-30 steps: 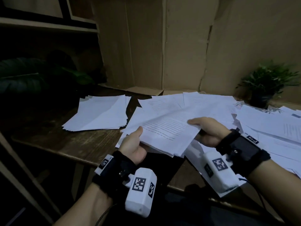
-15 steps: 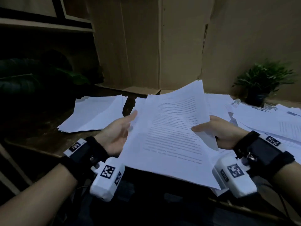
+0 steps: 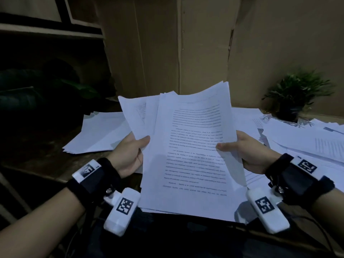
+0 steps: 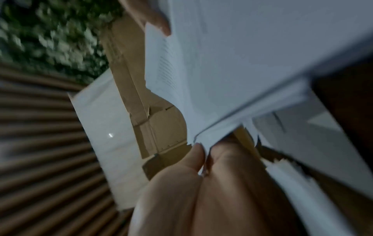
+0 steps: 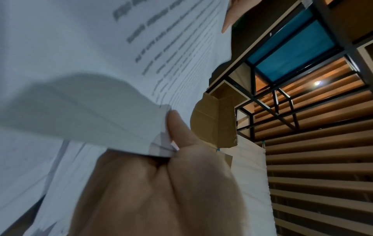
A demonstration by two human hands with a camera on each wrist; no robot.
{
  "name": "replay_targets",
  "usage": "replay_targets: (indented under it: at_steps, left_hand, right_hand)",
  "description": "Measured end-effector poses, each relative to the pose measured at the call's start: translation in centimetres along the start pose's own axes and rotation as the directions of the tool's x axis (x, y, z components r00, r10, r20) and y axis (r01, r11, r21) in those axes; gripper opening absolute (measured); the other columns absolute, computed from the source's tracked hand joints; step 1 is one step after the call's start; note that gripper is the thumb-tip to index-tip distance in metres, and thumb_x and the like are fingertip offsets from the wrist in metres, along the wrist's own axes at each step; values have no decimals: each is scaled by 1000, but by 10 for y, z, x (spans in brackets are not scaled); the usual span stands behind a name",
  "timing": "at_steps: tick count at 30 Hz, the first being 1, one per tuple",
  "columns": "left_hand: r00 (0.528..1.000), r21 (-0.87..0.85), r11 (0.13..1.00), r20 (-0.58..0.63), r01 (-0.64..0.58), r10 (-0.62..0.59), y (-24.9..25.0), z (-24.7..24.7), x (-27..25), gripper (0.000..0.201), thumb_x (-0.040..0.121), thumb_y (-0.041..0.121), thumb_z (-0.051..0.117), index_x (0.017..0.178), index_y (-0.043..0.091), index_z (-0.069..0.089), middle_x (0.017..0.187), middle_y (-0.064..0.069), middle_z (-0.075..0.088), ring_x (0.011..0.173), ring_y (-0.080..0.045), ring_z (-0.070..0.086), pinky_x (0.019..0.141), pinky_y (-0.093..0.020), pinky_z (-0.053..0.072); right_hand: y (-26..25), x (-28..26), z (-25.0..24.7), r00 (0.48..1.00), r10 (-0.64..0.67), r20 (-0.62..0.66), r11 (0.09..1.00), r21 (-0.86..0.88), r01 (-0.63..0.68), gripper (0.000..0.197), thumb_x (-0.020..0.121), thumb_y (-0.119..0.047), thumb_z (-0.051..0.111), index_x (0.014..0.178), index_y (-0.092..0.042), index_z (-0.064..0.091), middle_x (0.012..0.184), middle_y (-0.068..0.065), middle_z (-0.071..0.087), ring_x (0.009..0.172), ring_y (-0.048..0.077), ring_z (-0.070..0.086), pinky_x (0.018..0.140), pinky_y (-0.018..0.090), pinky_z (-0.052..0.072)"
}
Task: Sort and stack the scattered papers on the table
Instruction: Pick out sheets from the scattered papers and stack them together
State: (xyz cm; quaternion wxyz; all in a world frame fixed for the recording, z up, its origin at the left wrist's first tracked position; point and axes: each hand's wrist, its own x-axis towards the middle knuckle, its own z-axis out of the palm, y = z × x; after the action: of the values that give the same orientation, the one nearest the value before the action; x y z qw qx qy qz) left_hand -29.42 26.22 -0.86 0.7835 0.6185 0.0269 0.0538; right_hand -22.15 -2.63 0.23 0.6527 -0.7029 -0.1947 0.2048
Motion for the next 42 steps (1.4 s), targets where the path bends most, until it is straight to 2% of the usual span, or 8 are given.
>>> replay_targets:
  at_steps: [8, 14, 17, 21, 27, 32, 37, 42]
  left_hand:
    - [975, 203, 961, -79, -188, 208, 23, -21, -2, 35, 105, 8, 36, 132, 20, 54, 116, 5, 71, 103, -14, 70, 82, -30, 59]
    - [893, 557, 751, -35, -356, 449, 93, -36, -25, 39, 105, 4, 33, 126, 29, 54, 95, 23, 72, 85, 3, 69, 64, -17, 55]
    - [902, 274, 860, 137, -431, 408, 118, -17, -32, 41, 104, 3, 30, 126, 26, 56, 114, 11, 72, 103, -7, 69, 75, -21, 57]
    - [959, 32, 980, 214, -196, 185, 101, 4, -14, 43, 100, 12, 34, 141, 10, 47, 133, -9, 62, 113, -21, 65, 86, -33, 57]
    - [989, 547, 831, -34, -100, 141, 20, 12, 12, 23, 100, 19, 55, 120, 17, 66, 114, 4, 72, 97, -13, 70, 91, -39, 56]
    - [995, 512, 859, -94, 28, 23, 8, 13, 12, 48, 74, 55, 69, 117, 32, 67, 124, 6, 65, 106, -15, 67, 98, -41, 52]
    - [984, 152, 973, -52, 175, -169, 8, 18, 11, 23, 95, 9, 61, 117, 13, 58, 110, -5, 73, 99, -25, 70, 72, -33, 60]
    - [983, 183, 968, 39, 171, -181, 10, 15, 12, 45, 92, 7, 63, 136, 10, 53, 124, -8, 68, 109, -31, 67, 84, -41, 59]
  right_hand:
    - [13, -1, -10, 1000, -10, -20, 983, 181, 14, 37, 100, 1, 44, 133, -10, 57, 127, 11, 69, 110, 32, 69, 84, 39, 60]
    - [25, 5, -25, 972, -3, -234, 975, 215, 54, 42, 100, 6, 42, 141, -3, 50, 135, 17, 62, 121, 38, 60, 92, 40, 56]
    - [27, 8, -22, 971, 5, -239, 972, 231, 52, 42, 100, 7, 42, 140, -3, 50, 134, 16, 63, 121, 37, 61, 92, 42, 57]
    - [20, 4, -9, 990, -22, -138, 977, 208, 51, 32, 98, 9, 44, 125, -2, 59, 118, 12, 72, 106, 28, 70, 84, 36, 60]
    - [11, -1, -1, 998, -53, -17, 989, 138, 55, 37, 98, 0, 51, 134, -4, 58, 130, 16, 66, 115, 34, 66, 94, 46, 56]
    - [5, -7, 0, 997, -70, 24, 990, 126, 67, 41, 92, -3, 57, 134, -7, 59, 130, 14, 66, 119, 35, 64, 100, 52, 51]
    - [3, -8, 3, 999, -47, -11, 988, 147, 48, 33, 95, -2, 52, 126, -8, 64, 123, 15, 70, 109, 33, 69, 88, 43, 59]
    - [5, -10, 3, 998, 59, -36, 934, 354, -43, 52, 101, -54, 33, 139, -25, 55, 133, 2, 66, 120, 26, 65, 99, 43, 53]
